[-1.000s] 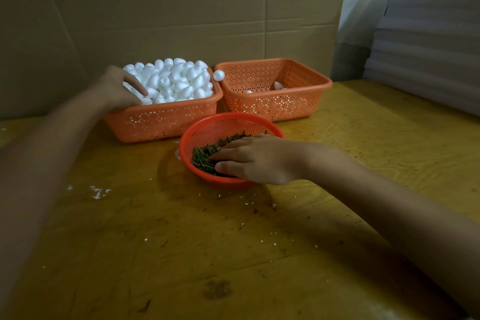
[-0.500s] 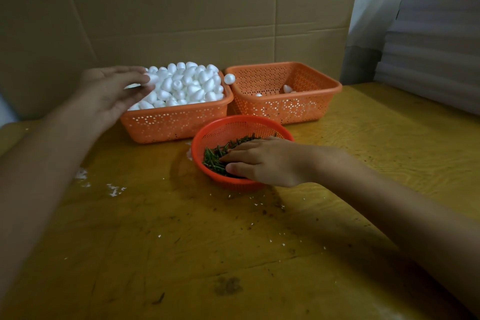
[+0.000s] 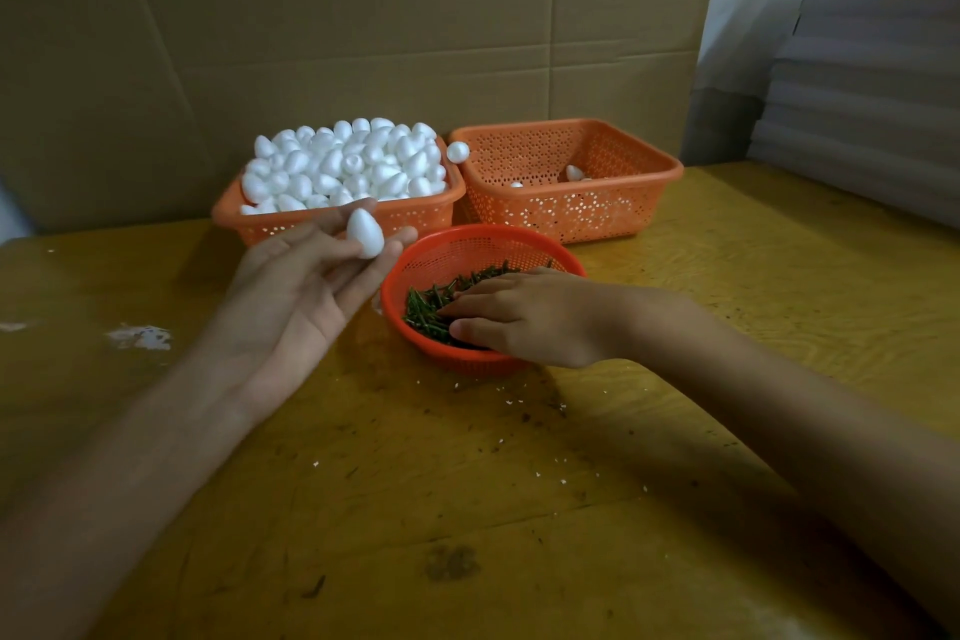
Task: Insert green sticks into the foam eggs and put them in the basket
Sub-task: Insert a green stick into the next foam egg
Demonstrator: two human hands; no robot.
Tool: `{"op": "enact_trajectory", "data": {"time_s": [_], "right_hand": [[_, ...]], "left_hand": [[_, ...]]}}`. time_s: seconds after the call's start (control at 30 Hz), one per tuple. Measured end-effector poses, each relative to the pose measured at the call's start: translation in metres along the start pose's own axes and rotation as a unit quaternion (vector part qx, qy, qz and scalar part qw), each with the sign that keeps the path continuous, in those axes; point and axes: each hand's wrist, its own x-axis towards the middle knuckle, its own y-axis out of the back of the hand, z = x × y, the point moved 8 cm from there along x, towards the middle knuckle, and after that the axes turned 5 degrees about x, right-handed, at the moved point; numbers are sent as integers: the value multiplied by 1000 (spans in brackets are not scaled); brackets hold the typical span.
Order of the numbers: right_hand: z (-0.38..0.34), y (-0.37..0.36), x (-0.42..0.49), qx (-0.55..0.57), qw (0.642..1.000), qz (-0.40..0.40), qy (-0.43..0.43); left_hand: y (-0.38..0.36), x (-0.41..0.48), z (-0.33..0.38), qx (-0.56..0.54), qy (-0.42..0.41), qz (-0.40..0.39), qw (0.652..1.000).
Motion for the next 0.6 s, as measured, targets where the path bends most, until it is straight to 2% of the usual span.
{"op": "enact_trajectory", "data": {"time_s": [0.07, 0.2, 0.4, 0.6], "right_hand": [[0, 0, 0, 6, 1000, 4, -3], [0, 1, 0, 9, 1000, 10, -4], [-1, 1, -1, 6, 1000, 8, -2], [-1, 2, -1, 1, 1000, 8, 0]], "left_hand": [[-3, -7, -5, 2, 1, -16, 1000], [-2, -15, -9, 80, -7, -6, 997], [-17, -25, -9, 77, -9, -36, 996], [-19, -26, -15, -10, 10, -55, 998]]}}
